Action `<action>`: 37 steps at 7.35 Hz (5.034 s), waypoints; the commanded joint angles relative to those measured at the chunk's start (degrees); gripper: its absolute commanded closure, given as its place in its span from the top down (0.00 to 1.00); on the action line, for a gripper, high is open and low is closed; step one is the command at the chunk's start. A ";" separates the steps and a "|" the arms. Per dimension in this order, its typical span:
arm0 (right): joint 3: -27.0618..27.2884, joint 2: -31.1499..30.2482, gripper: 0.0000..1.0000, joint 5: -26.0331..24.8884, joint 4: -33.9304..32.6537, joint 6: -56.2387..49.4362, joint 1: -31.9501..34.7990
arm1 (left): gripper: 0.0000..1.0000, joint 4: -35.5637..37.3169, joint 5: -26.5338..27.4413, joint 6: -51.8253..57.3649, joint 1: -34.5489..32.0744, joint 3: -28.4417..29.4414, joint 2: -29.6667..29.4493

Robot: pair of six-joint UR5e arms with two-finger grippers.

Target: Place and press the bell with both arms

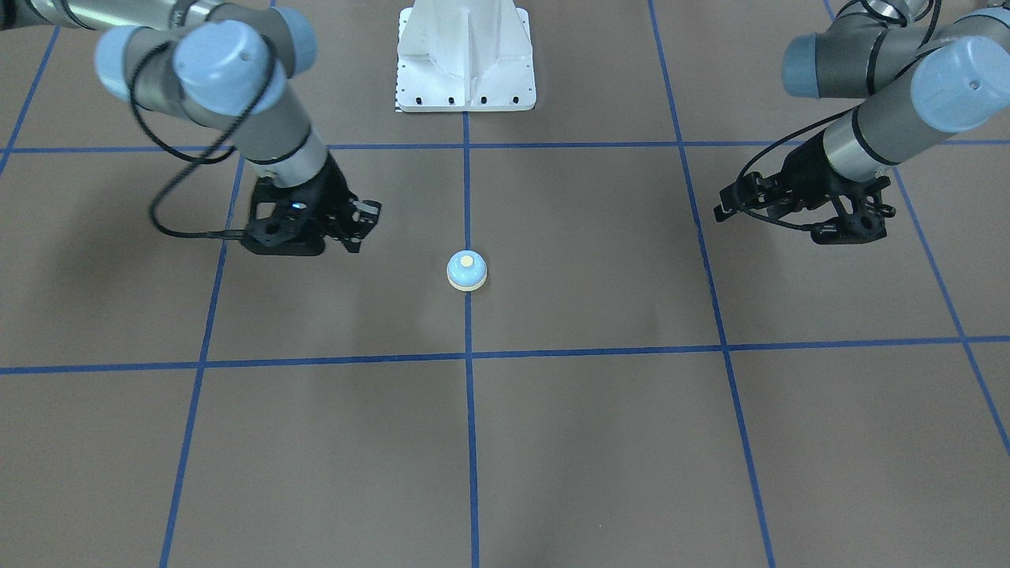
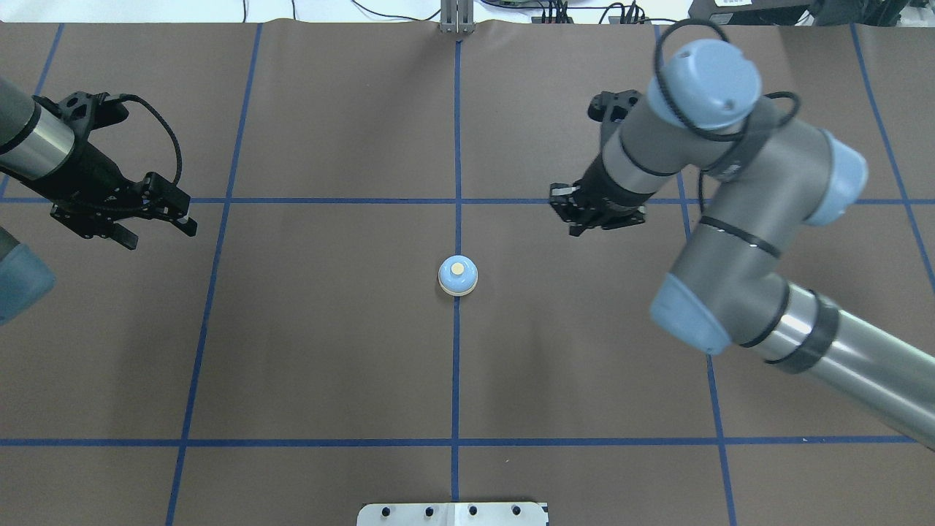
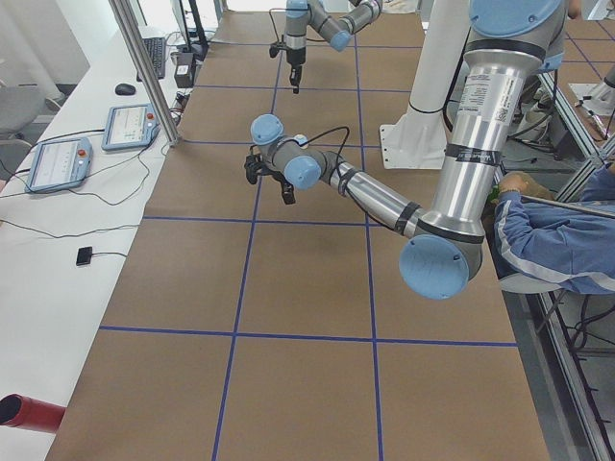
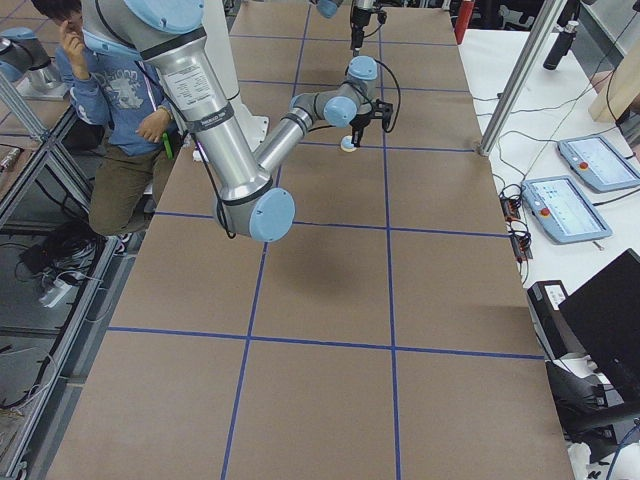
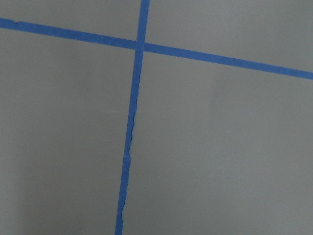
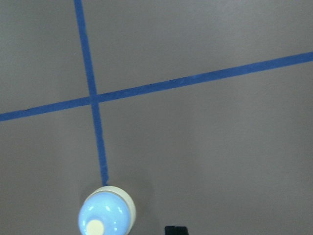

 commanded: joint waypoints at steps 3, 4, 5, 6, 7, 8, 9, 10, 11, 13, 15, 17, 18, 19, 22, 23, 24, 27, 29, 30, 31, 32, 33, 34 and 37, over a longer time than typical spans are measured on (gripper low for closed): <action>6.16 -24.34 0.09 12.39 0.30 -34.72 24.29 | 0.99 -0.07 0.44 25.36 -9.19 -1.83 11.00; 5.89 -28.92 0.27 12.84 0.39 -43.96 29.82 | 0.99 -0.07 0.52 32.13 -11.92 -1.75 14.25; 5.63 -33.06 0.32 13.19 0.22 -52.32 35.10 | 0.99 -0.07 0.79 40.38 -14.99 -1.31 17.94; 5.45 -36.15 0.44 13.19 0.21 -58.85 37.59 | 0.99 0.19 1.48 46.03 -17.72 -0.52 19.46; 5.45 -38.26 0.56 13.19 0.04 -63.26 40.48 | 0.99 0.37 1.40 51.48 -21.75 1.48 19.82; 5.37 -39.68 0.88 12.85 -0.05 -65.83 41.82 | 0.99 0.45 1.40 58.15 -25.96 4.38 19.82; 4.58 -40.21 1.00 12.41 0.04 -67.59 42.70 | 0.99 0.45 1.32 62.30 -28.70 6.23 19.74; 3.88 -40.22 1.00 12.32 0.04 -70.05 42.80 | 0.99 0.54 1.40 62.43 -29.60 6.34 19.74; 3.26 -40.39 1.00 12.23 0.21 -70.25 42.80 | 0.99 1.50 1.32 62.34 -30.13 6.16 19.65; 2.73 -40.48 1.00 12.32 0.57 -70.07 42.71 | 1.00 13.39 1.31 60.51 -30.14 0.84 17.90; 2.38 -40.31 1.00 12.40 0.57 -69.46 42.62 | 1.00 15.75 4.54 60.41 -30.14 0.01 17.89; 2.29 -39.87 1.00 12.40 0.48 -69.46 42.19 | 1.00 15.75 10.28 60.41 -30.14 -0.08 17.89; 2.29 -39.87 1.00 12.49 0.39 -69.37 41.40 | 1.00 15.92 10.19 60.41 -30.14 0.18 17.89; 2.29 -39.61 1.00 12.32 0.39 -69.28 38.78 | 1.00 15.92 10.11 60.41 -30.14 0.01 17.89; 2.11 -38.55 1.00 11.79 0.48 -68.32 37.26 | 1.00 15.75 10.10 60.93 -30.14 -0.43 18.15; 1.68 -37.33 1.00 11.61 0.39 -68.75 37.09 | 1.00 15.66 10.10 61.11 -30.22 -0.34 18.24; 1.24 -36.97 1.00 12.05 0.39 -68.93 37.09 | 1.00 15.49 10.10 61.29 -30.23 -0.34 18.50; -2.53 -34.43 1.00 13.01 0.48 -68.75 36.91 | 1.00 15.31 10.10 61.29 -30.14 0.18 18.42; -4.90 -31.18 1.00 12.24 0.39 -69.02 36.91 | 1.00 15.40 10.10 61.03 -30.23 -0.86 18.50; -5.88 -30.47 1.00 11.79 0.39 -68.67 36.65 | 1.00 15.40 10.10 60.68 -30.23 -0.96 18.51; -5.89 -30.38 1.00 10.48 0.39 -68.32 35.86 | 1.00 15.40 10.10 60.59 -30.14 -1.04 18.33; -5.97 -30.38 1.00 9.69 0.39 -68.32 35.68 | 1.00 15.83 10.10 60.67 -30.22 -1.91 18.42; -5.97 -30.29 1.00 9.68 0.39 -68.32 35.33 | 1.00 15.92 10.02 60.67 -30.14 -1.84 18.42; -5.97 -30.29 1.00 9.59 0.39 -68.32 35.24 | 1.00 15.92 10.02 60.59 -30.14 -1.84 18.42; -6.32 -30.02 1.00 9.15 0.39 -68.23 35.15 | 1.00 16.01 10.02 60.67 -30.14 -1.75 18.42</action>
